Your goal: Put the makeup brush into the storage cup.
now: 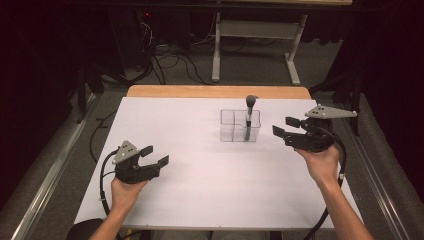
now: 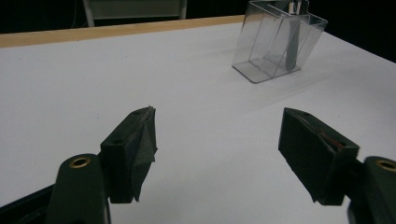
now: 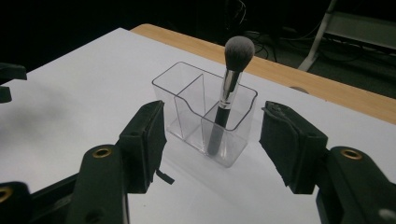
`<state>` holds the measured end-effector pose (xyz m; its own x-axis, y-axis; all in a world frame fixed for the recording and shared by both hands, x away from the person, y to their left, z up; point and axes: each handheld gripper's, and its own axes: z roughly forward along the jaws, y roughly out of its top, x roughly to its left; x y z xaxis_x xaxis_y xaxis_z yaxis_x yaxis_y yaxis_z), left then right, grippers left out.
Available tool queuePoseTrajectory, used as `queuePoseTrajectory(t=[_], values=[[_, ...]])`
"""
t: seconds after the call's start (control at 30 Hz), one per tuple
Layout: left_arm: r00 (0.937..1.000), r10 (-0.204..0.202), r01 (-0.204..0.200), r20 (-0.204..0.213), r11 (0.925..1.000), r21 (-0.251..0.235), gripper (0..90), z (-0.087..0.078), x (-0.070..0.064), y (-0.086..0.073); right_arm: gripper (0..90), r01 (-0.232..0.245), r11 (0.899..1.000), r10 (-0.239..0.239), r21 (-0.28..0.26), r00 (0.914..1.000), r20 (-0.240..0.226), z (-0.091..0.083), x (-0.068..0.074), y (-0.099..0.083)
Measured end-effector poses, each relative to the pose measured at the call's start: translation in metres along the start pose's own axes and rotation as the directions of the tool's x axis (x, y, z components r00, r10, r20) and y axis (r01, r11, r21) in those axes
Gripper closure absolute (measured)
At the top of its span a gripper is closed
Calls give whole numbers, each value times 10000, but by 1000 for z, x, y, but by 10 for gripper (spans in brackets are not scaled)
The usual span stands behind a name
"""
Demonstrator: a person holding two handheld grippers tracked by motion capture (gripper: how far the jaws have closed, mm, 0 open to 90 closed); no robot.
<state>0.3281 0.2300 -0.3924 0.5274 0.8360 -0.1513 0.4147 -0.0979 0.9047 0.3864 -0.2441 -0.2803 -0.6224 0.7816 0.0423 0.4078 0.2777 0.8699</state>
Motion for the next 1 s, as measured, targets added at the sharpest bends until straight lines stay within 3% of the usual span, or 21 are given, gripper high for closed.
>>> queuePoseTrajectory(t=[0.3, 0.53, 0.77, 1.0], values=[[10000, -44, 44, 3, 10000, -57, 279, 0, 0, 0, 399, 243, 9995, -242, -180, 9997, 27, -6, 2, -6], [10000, -23, 23, 7, 10000, -25, 280, 0, 0, 0, 390, -98, 9994, 94, -345, 9999, -141, -8, 1, -16], [10000, -42, 42, 1, 10000, 15, 282, 0, 1, 1, 395, 27, 9988, -42, -497, 9995, -302, -11, 3, -25], [10000, -41, 41, 9, 10000, -20, 283, 0, 0, 1, 395, -150, 9985, 130, -535, 9992, -385, -14, 3, -34]])
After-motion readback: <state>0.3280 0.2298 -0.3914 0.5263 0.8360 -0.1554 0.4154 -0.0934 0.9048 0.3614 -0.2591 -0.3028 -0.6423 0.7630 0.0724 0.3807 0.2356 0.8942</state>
